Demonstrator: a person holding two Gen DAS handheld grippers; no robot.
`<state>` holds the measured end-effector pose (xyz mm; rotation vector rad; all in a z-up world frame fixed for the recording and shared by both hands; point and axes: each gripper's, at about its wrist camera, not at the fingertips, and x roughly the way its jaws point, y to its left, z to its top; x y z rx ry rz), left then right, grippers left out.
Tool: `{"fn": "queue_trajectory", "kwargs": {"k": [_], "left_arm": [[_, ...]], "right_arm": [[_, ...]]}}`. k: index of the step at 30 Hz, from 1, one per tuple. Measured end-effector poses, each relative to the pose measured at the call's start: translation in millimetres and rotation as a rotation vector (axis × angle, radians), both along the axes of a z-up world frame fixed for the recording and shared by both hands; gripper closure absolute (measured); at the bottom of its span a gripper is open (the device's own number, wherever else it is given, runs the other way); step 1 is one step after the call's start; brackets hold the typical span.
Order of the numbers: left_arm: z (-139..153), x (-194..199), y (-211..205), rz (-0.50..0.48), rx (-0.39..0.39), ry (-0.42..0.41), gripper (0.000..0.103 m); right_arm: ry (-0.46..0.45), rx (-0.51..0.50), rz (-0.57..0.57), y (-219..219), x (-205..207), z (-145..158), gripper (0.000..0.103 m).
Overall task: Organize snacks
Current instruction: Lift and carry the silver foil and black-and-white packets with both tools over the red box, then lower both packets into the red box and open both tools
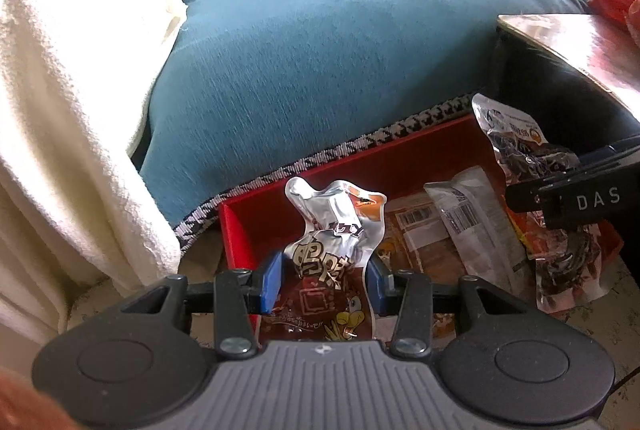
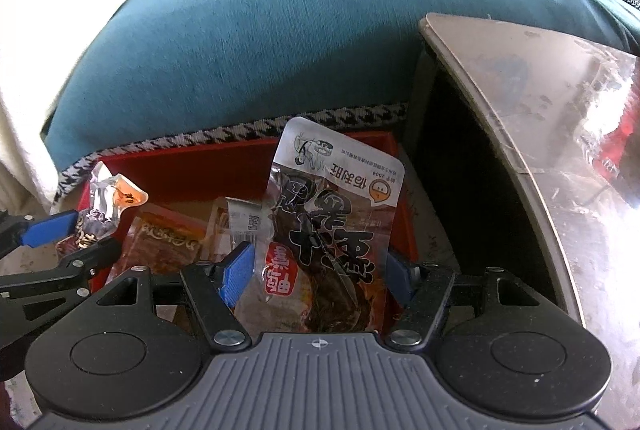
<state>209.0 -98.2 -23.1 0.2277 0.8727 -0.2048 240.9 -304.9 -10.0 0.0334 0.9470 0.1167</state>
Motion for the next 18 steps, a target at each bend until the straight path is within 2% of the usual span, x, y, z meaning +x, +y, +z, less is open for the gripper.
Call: {"fn": "queue_trajectory", "kwargs": {"k": [18], "left_arm": [[-14, 10, -5, 0.006, 0.019, 0.032, 0.066]], "right_arm": [[0.047, -0.011, 0.011, 7, 15, -16, 0.028]]}}
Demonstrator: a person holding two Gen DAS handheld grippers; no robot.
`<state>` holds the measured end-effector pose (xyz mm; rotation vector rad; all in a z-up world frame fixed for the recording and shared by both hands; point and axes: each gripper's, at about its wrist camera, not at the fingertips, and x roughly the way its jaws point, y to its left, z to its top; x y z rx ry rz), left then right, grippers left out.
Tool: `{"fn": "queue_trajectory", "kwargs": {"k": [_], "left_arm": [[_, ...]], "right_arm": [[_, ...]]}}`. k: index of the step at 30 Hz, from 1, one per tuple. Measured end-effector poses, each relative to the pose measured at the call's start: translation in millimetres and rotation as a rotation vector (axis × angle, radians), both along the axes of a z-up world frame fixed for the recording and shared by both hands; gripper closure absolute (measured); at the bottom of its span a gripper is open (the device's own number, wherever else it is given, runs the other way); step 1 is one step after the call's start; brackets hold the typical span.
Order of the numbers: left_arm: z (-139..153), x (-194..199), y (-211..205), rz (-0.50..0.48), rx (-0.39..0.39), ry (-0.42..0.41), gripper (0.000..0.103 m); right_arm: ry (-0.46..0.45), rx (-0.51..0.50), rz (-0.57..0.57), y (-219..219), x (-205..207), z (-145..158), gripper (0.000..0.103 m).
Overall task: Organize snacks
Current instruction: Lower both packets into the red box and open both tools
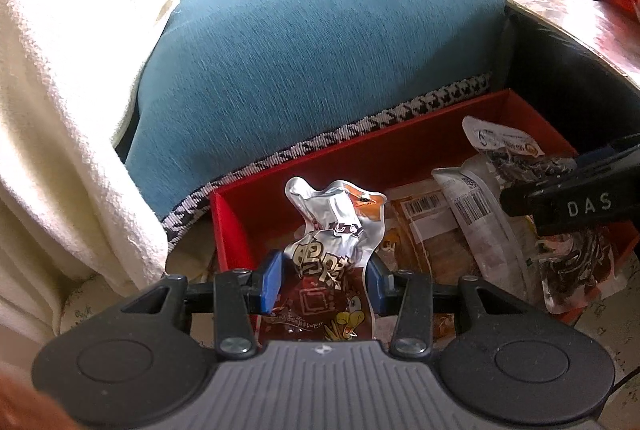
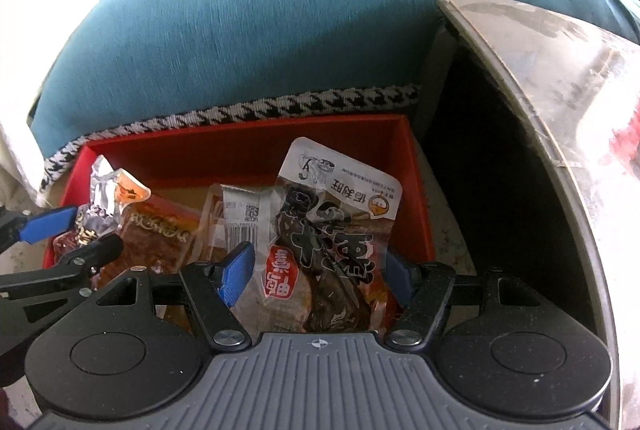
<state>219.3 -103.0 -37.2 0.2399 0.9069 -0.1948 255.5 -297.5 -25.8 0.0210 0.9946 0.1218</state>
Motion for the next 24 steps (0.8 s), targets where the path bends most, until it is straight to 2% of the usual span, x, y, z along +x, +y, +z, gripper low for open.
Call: {"fn": "queue_trajectory", "kwargs": {"k": [17, 21, 24], "left_arm": [[-8.2, 2.3, -2.4, 0.011, 0.021, 0.018, 0.065], [-3.2, 0.7, -3.4, 0.009, 0.030, -0.005, 0.050], [-0.1, -1.1, -4.5, 0.009, 0.039, -0.017, 0.048]], "right_arm": [[0.016, -0.008, 0.021, 1.9, 3.2, -4.7, 0.025], [0.018, 0.016, 0.032, 1.5, 2.6, -2.6, 0.022], [0.019, 0.026, 0.043, 3.5, 1.5, -0.8, 0.020]]}}
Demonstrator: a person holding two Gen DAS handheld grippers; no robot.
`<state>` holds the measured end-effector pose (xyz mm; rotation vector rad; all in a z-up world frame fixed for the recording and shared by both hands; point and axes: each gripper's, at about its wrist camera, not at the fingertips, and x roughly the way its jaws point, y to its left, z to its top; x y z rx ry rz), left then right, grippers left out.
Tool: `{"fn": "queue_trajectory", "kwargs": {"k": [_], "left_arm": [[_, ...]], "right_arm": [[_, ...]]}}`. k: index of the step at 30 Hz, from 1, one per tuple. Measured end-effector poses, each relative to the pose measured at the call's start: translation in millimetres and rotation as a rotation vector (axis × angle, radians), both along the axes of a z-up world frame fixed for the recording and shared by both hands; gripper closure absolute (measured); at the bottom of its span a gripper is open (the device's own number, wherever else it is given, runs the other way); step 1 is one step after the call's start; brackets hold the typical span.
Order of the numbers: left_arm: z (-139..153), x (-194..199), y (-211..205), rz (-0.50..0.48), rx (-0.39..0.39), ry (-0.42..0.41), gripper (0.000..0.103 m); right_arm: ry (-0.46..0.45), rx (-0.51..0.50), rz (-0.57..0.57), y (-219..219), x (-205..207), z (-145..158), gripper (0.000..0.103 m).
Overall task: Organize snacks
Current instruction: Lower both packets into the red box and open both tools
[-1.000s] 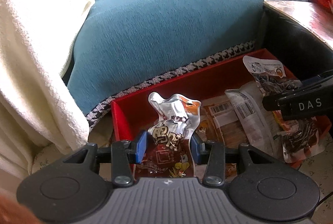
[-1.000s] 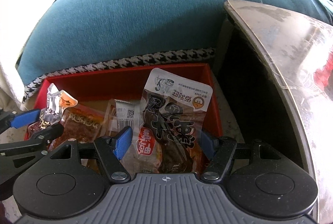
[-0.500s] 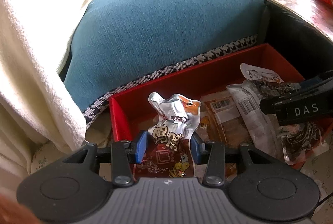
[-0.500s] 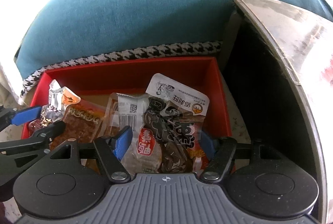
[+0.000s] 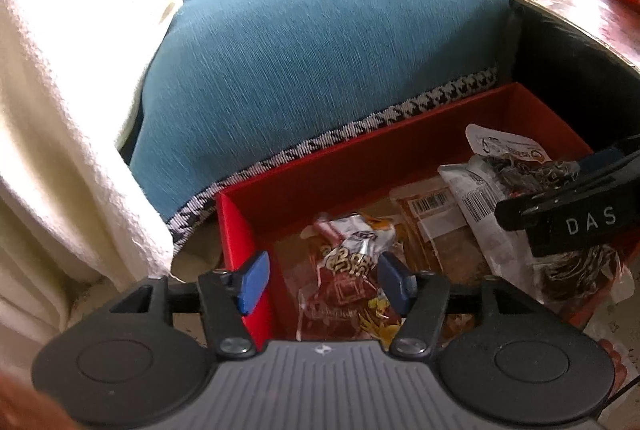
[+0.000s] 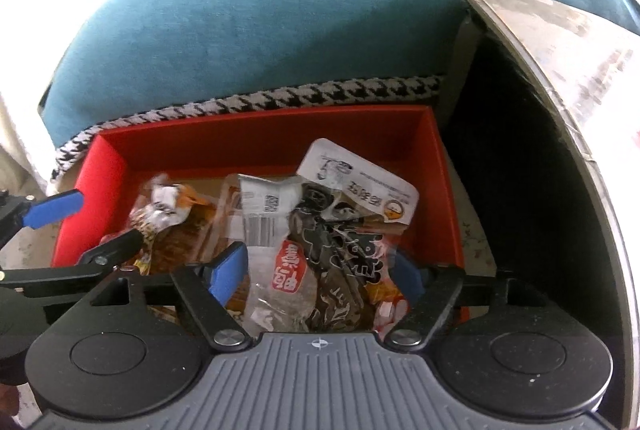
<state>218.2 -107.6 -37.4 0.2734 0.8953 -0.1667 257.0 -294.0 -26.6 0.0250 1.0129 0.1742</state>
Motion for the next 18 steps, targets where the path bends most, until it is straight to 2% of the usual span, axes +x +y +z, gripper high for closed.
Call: {"fn": "queue_trajectory", "kwargs": {"k": [5, 10, 18], "left_arm": [[3, -2, 2, 0.006, -0.002, -0.001, 0.048], [6, -4, 5, 0.008, -0.008, -0.005, 0.047], [9, -5, 7, 0.014, -0.024, -0.005, 0.047]], "right_arm": [[-0.002, 0.037, 0.021, 1, -2, 4, 0.018], [-0.002, 0.011, -0.021, -6, -1, 3, 0.017], [-0.009, 0.084, -0.029, -7, 5, -3, 0.015]]}}
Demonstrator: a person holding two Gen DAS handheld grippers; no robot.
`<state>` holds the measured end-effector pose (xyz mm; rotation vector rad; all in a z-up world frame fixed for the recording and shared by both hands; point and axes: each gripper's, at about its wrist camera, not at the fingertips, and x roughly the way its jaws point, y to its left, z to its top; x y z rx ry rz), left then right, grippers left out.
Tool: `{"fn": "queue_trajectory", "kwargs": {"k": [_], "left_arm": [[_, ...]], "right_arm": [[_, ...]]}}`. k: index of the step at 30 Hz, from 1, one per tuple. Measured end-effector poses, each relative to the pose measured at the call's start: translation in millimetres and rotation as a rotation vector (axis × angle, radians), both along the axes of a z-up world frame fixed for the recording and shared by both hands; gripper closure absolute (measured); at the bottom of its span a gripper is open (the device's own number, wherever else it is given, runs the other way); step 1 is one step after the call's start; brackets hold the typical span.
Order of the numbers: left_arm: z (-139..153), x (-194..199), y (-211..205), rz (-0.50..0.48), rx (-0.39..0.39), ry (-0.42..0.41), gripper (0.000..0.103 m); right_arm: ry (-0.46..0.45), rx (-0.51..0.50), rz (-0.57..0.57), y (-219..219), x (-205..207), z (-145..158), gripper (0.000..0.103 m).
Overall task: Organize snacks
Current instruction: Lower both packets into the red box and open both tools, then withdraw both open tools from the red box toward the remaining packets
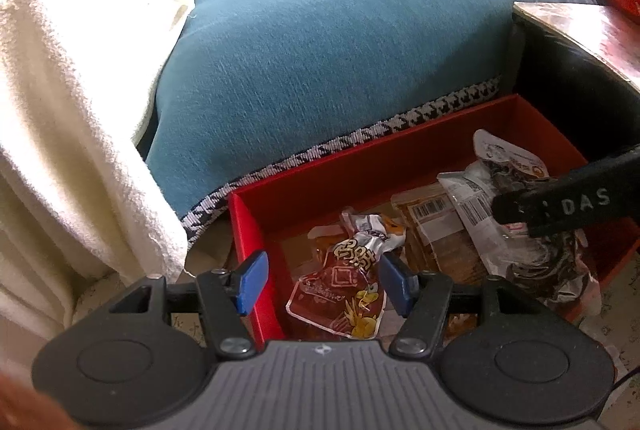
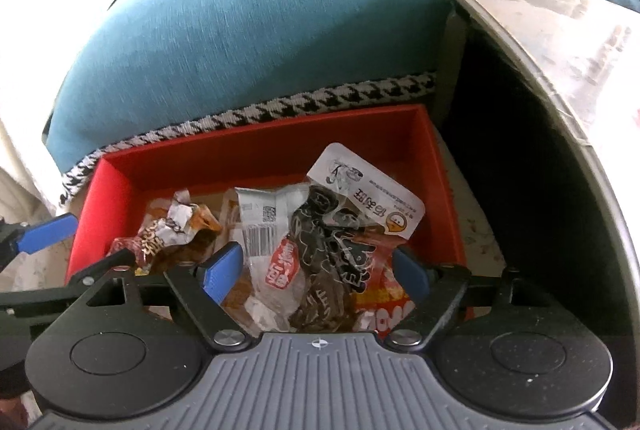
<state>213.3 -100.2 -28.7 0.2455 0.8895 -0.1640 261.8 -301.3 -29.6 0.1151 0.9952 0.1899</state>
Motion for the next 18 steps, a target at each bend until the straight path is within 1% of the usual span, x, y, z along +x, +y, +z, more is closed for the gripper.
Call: {"fn": "queue_trajectory", "kwargs": {"k": [4, 7, 8, 11, 14, 18], "left_arm": [[2, -2, 1, 0.001, -0.005, -0.003, 0.047], [4, -2, 3, 0.009, -0.017, -0.002, 0.047], [4, -2, 4, 0.009, -0.020, -0.001, 0.047], [5, -2, 6, 0.012, -0.024, 0.000, 0.047], [6, -5, 7, 0.006, -0.021, 0.000, 0.047], [9, -10, 8, 0.004, -0.024, -0.006, 0.047]], "right_arm": [[-0.012, 0.037, 0.047, 11, -1, 1, 0.016], [-0.041, 0.092, 0.062, 12, -2, 5, 0.015], [-0.046, 0.093, 0.066, 13, -2, 6, 0.015], [-0.040, 0.037, 0.024, 16, 0, 3, 0.015], [-0.047, 0.041, 0.018, 14, -1, 4, 0.015], [-0.074, 0.057, 0.007, 12, -7, 14, 0.015]]}}
